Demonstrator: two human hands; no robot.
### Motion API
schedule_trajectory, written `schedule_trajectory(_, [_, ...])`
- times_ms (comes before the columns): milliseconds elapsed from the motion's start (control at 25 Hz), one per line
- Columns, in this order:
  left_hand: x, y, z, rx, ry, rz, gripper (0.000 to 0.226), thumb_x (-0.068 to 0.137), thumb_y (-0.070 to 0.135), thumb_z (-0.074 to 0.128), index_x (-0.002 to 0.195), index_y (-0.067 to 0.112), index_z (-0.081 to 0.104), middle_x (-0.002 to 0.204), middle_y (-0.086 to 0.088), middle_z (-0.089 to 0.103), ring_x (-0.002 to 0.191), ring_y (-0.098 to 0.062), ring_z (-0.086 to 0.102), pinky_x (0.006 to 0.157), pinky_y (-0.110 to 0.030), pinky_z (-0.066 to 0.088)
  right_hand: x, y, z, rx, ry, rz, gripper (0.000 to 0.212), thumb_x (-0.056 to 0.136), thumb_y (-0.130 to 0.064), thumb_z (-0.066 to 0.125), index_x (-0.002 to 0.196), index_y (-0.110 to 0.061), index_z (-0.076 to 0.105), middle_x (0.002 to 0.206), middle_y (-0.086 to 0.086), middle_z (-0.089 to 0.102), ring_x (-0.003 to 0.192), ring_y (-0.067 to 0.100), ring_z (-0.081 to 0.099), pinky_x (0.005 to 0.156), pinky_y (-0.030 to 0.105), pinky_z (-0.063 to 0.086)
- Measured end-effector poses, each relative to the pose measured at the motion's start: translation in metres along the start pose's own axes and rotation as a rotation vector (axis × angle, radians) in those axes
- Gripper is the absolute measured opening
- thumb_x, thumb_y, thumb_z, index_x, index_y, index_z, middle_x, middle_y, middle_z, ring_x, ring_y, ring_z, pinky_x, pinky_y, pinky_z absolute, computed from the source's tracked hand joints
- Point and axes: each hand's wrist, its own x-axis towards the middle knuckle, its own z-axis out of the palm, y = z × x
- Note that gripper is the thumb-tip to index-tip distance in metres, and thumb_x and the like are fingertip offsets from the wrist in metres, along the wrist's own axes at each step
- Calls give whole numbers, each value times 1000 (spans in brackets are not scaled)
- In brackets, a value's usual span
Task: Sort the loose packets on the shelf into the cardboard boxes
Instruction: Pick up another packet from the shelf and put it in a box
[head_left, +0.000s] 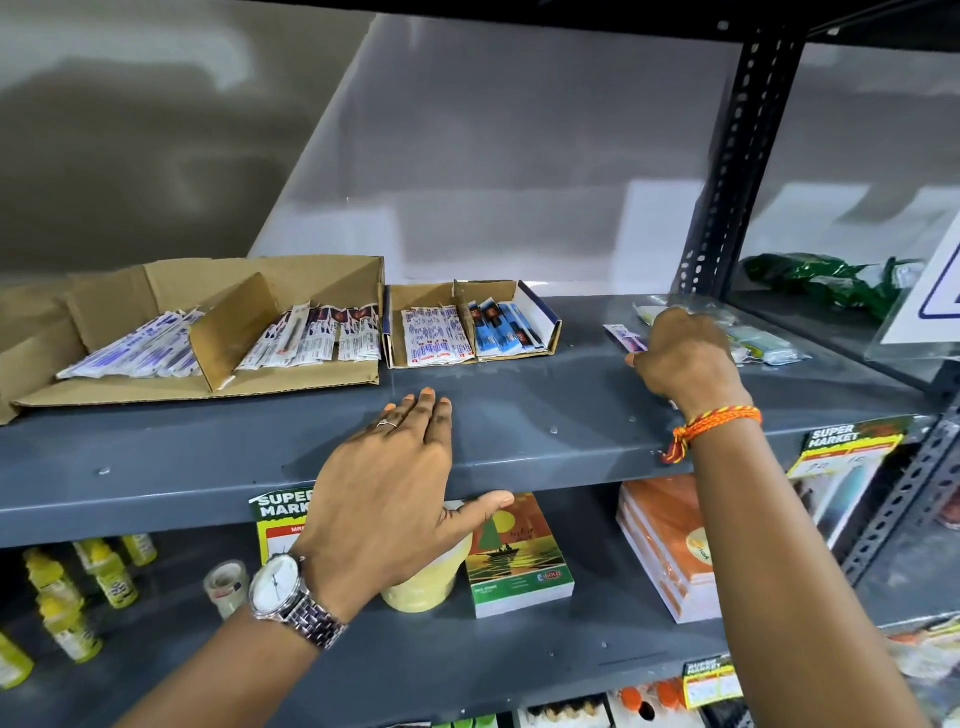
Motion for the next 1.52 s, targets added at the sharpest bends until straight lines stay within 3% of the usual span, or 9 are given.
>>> schedule_trajectory(200, [-1,0,1,7,4,-3,104,86,86,20,137,3,56,141,-14,57,126,-25,58,98,-38,50,2,3,0,55,10,35,48,79,-34,78,106,3,61,114,26,65,108,41,60,84,35,48])
schedule_trajectory(520, [0,0,2,2,10,-7,104,86,86,22,138,3,55,141,-14,57,127,-25,58,99,-38,49,3,14,-7,396,-56,130,19,72,-22,79,72,-5,73,76,15,71,77,29,65,67,26,46])
schedule_trajectory(760, [0,0,2,-3,16,-9,103,85,86,24,137,3,57,140,-14,58,126,-25,59,99,-38,49,6,24,-10,688,-72,165,20,72,-22,81,74,-4,75,64,8,65,57,18,53,57,25,42])
schedule_trajectory(840, [0,0,2,-7,14,-9,103,85,86,25,137,3,56,141,-14,58,127,-25,58,100,-38,48,6,25,-11,757,-20,167,20,73,-21,80,73,-3,74,62,8,68,54,19,56,59,28,47])
schedule_trajectory(960, [-1,0,2,-11,14,-12,103,85,86,25,137,3,56,141,-14,57,127,-25,58,100,-38,48,-2,18,-19,1075,10,161,18,77,-14,80,82,1,73,68,13,73,53,19,64,57,26,54])
schedule_trajectory(1080, [-1,1,1,-14,10,-13,103,85,86,25,138,3,55,142,-14,56,128,-24,57,101,-38,48,-16,1,-33,1385,-103,100,8,79,-10,78,82,-7,71,65,4,75,52,12,67,49,19,51])
schedule_trajectory(1200, [-1,1,0,-9,15,-19,104,84,87,25,137,3,56,141,-14,58,127,-25,58,99,-38,50,-31,-21,-43,1547,-232,28,11,80,-2,74,86,-6,67,71,8,76,60,16,71,57,25,59])
schedule_trajectory(1400, [-1,1,-2,-18,-19,-20,105,84,88,22,138,4,55,141,-14,58,127,-27,58,93,-39,53,-52,-52,-49,1551,-390,-111,39,64,-10,79,98,0,65,75,8,77,69,19,72,67,33,60])
schedule_trajectory(1520, [-2,1,-4,-24,-26,-30,106,83,89,20,138,6,55,141,-12,58,126,-26,59,90,-39,54,-56,-62,-46,1495,-413,-159,29,68,-9,79,93,-3,65,72,6,77,68,18,72,63,33,59])
